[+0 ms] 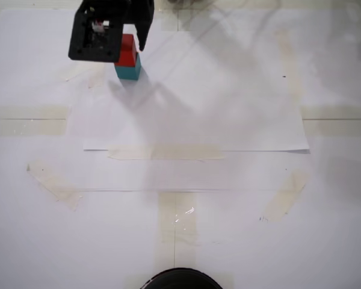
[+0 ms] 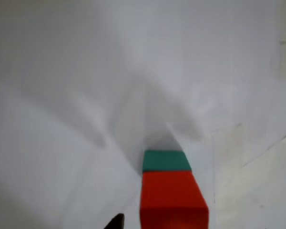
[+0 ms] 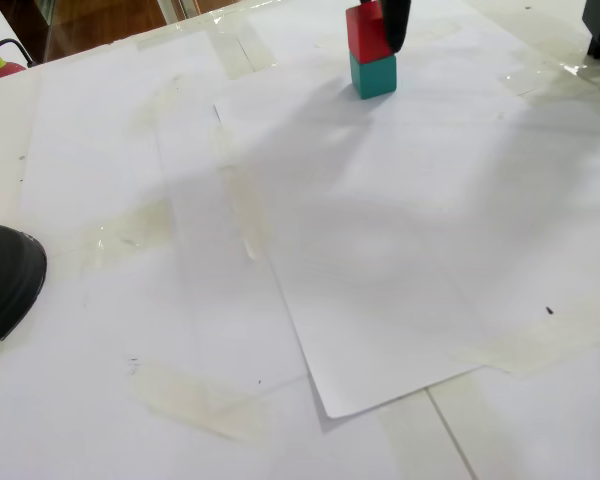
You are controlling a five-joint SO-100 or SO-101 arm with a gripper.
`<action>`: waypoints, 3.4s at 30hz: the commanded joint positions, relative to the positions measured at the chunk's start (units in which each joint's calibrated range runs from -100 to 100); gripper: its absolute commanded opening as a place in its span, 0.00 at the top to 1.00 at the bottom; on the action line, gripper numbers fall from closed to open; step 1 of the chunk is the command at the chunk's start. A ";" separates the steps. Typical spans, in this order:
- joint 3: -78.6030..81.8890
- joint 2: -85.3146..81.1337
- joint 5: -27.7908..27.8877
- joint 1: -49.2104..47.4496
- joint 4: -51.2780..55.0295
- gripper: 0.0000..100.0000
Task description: Put the red cube on the top of the blue cube.
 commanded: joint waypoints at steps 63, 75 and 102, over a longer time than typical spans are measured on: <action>73.80 -93.56 -5.67 -18.43 -19.63 1.00; 80.61 -93.56 -4.64 -17.60 -20.28 1.00; 80.70 -93.56 -4.59 -18.81 -15.63 1.00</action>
